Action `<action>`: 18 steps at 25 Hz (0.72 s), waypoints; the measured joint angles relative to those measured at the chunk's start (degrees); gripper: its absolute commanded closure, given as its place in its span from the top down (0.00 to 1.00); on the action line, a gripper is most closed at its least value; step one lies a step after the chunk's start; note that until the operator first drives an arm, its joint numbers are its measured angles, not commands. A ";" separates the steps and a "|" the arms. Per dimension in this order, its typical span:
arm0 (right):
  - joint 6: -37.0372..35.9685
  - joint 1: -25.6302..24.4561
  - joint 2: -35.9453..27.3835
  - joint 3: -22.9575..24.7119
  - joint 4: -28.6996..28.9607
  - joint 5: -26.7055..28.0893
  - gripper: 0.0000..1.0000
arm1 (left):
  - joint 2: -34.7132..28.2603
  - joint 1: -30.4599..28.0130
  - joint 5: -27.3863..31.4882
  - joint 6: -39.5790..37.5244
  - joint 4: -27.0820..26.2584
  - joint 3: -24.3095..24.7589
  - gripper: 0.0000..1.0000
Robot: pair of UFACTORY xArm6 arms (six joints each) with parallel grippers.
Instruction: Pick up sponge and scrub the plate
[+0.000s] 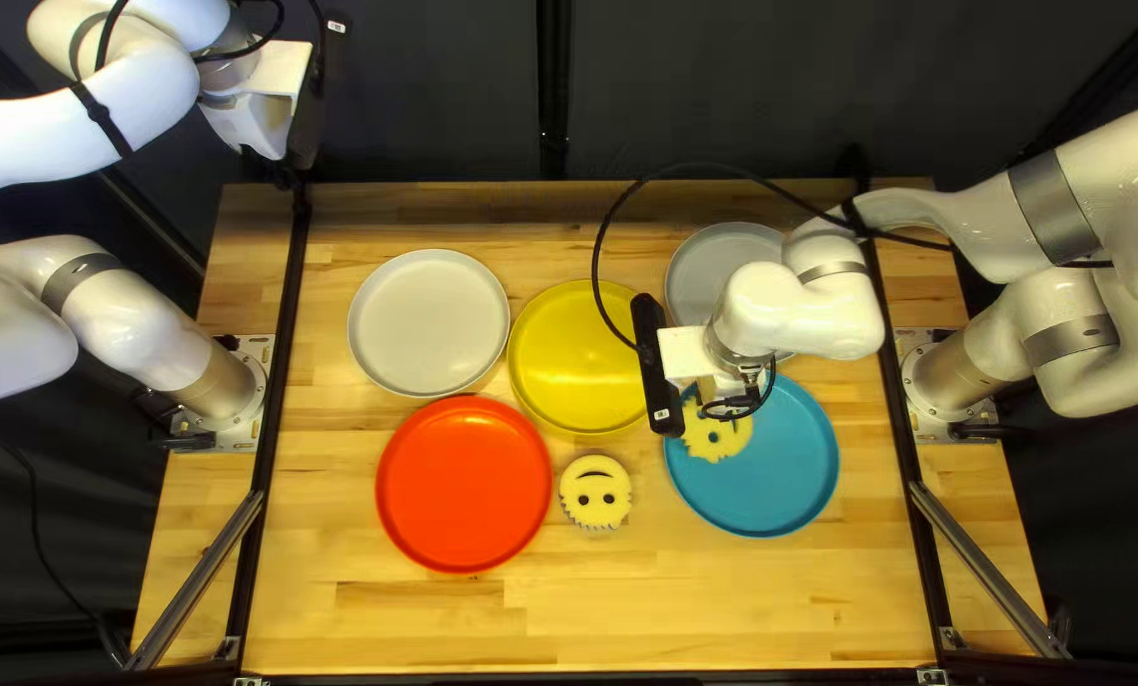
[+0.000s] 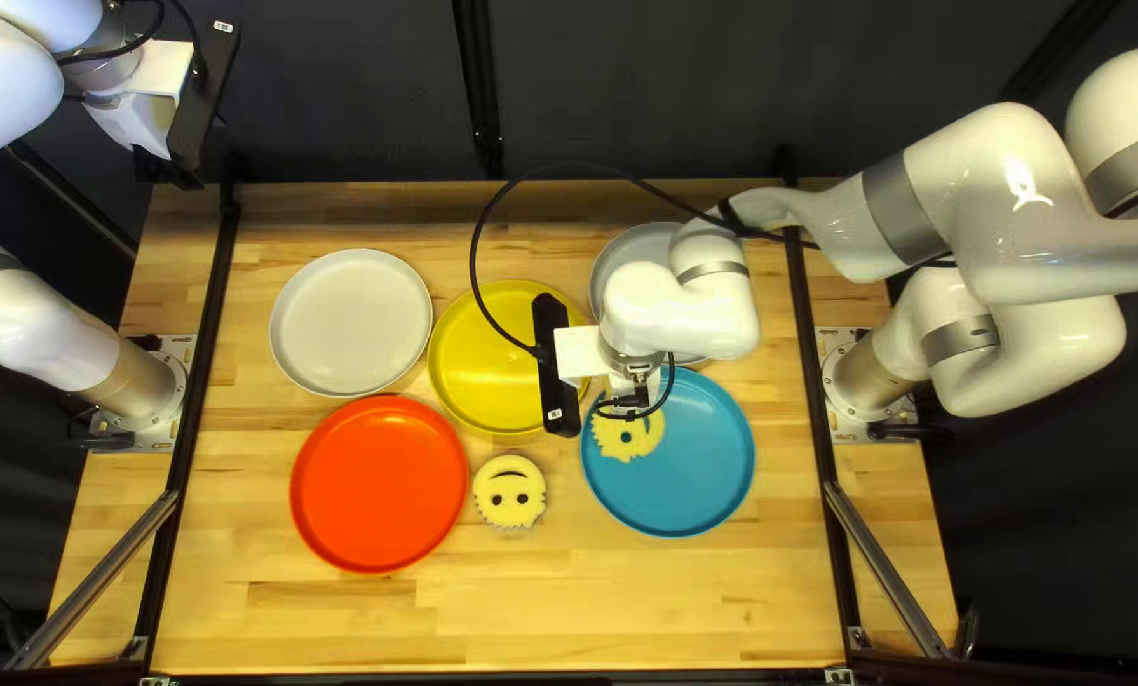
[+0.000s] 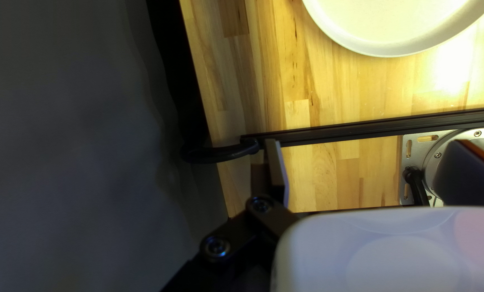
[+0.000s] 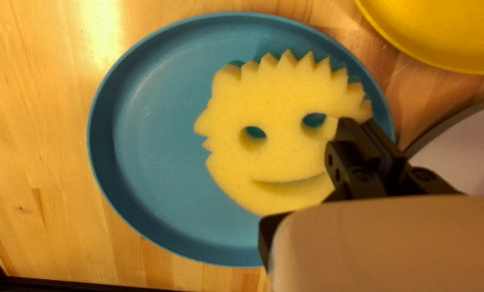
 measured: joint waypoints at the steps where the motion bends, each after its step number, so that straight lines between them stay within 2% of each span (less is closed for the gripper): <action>1: 0.00 0.00 0.00 0.00 0.00 0.00 0.00 | 0.00 0.00 0.00 0.00 0.00 0.00 1.00; 6: 1.27 1.01 0.27 0.31 -0.83 -0.73 0.00 | 0.00 0.00 0.00 0.00 0.00 0.00 1.00; 18: 6.96 6.65 5.10 1.82 -2.38 -7.30 0.00 | 0.00 0.00 0.00 0.00 0.00 0.00 1.00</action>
